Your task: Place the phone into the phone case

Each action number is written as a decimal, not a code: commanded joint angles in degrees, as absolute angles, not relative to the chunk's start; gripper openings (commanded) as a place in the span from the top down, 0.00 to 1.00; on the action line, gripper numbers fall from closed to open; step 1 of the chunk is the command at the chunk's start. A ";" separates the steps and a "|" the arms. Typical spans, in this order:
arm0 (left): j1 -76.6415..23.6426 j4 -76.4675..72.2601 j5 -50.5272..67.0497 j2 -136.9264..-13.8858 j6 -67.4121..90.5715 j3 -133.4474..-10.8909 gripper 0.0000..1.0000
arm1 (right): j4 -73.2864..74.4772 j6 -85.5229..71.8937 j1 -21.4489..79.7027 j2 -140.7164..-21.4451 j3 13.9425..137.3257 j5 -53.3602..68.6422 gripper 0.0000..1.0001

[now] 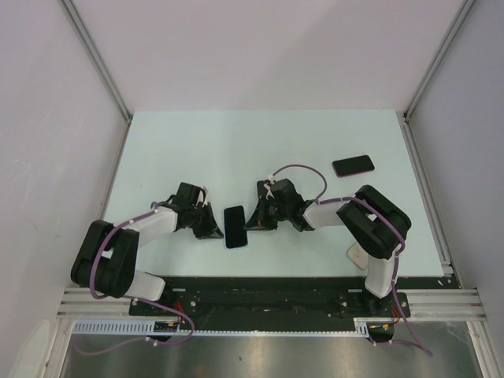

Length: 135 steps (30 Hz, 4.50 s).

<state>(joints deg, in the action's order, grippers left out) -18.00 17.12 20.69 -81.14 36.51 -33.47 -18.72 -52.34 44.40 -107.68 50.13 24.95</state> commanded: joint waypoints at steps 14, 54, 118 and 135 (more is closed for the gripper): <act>-23.55 13.28 18.99 -82.00 41.57 -30.85 1.00 | -23.29 -58.53 50.18 -108.90 51.42 21.10 1.00; -16.09 14.51 20.56 -78.66 38.94 -37.09 0.53 | -23.03 -43.07 41.84 -106.69 51.42 30.67 0.42; -11.86 10.72 32.96 -83.32 39.64 -31.99 0.77 | -37.53 -56.69 43.07 -111.53 50.45 36.91 0.77; -8.53 12.05 41.56 -62.32 36.03 -34.72 0.23 | -49.82 -66.95 38.59 -102.84 49.14 45.35 1.00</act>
<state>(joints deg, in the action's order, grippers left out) -9.37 14.11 35.35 -65.25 36.82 -32.93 -37.47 -60.14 39.72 -108.64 49.50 40.56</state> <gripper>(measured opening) 0.761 0.109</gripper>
